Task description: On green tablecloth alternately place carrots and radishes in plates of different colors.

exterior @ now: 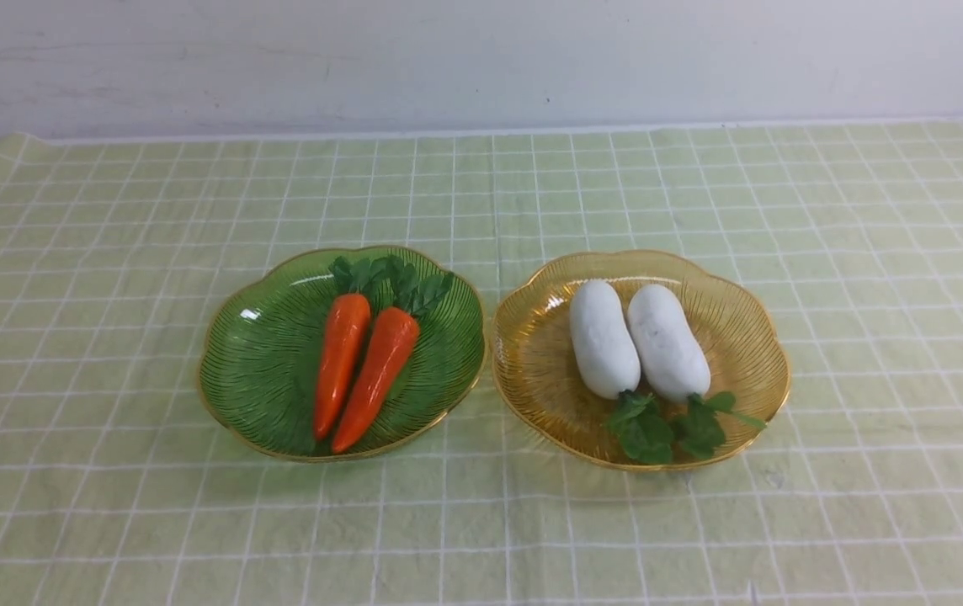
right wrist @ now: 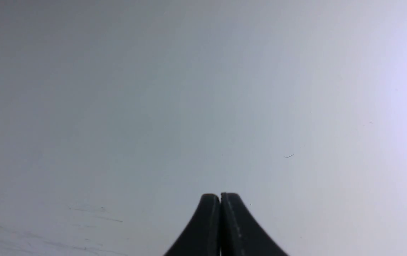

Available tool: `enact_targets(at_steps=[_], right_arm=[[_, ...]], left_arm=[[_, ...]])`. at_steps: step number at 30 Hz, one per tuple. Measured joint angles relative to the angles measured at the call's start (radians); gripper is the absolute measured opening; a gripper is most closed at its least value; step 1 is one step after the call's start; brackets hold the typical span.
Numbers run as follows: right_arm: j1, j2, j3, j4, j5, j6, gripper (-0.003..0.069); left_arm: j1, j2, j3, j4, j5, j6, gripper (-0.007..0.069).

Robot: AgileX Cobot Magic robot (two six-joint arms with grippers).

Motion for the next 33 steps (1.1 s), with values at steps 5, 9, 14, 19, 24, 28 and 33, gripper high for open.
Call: enact_targets(at_steps=[5, 9, 14, 19, 24, 28, 33], right_arm=[[0.000, 0.000, 0.000, 0.000, 0.004, 0.000, -0.0014], [0.000, 0.000, 0.000, 0.000, 0.004, 0.000, -0.0014], [0.000, 0.000, 0.000, 0.000, 0.004, 0.000, -0.0014], [0.000, 0.000, 0.000, 0.000, 0.004, 0.000, -0.0014], [0.000, 0.000, 0.000, 0.000, 0.004, 0.000, -0.0014], [0.000, 0.000, 0.000, 0.000, 0.004, 0.000, -0.0014], [0.000, 0.000, 0.000, 0.000, 0.004, 0.000, -0.0014]], left_arm=[[0.000, -0.001, 0.000, 0.000, 0.014, 0.000, -0.0008], [0.000, -0.001, 0.000, 0.000, 0.048, 0.000, -0.0008], [0.000, -0.001, 0.000, 0.005, 0.083, 0.004, -0.0008], [-0.001, -0.001, 0.003, 0.047, 0.081, 0.017, -0.0008], [0.001, -0.072, 0.121, 0.059, -0.053, 0.040, -0.0008], [0.054, -0.240, 0.320, -0.003, -0.234, 0.127, -0.0008], [0.135, -0.477, 0.643, -0.106, -0.326, 0.327, -0.0008]])
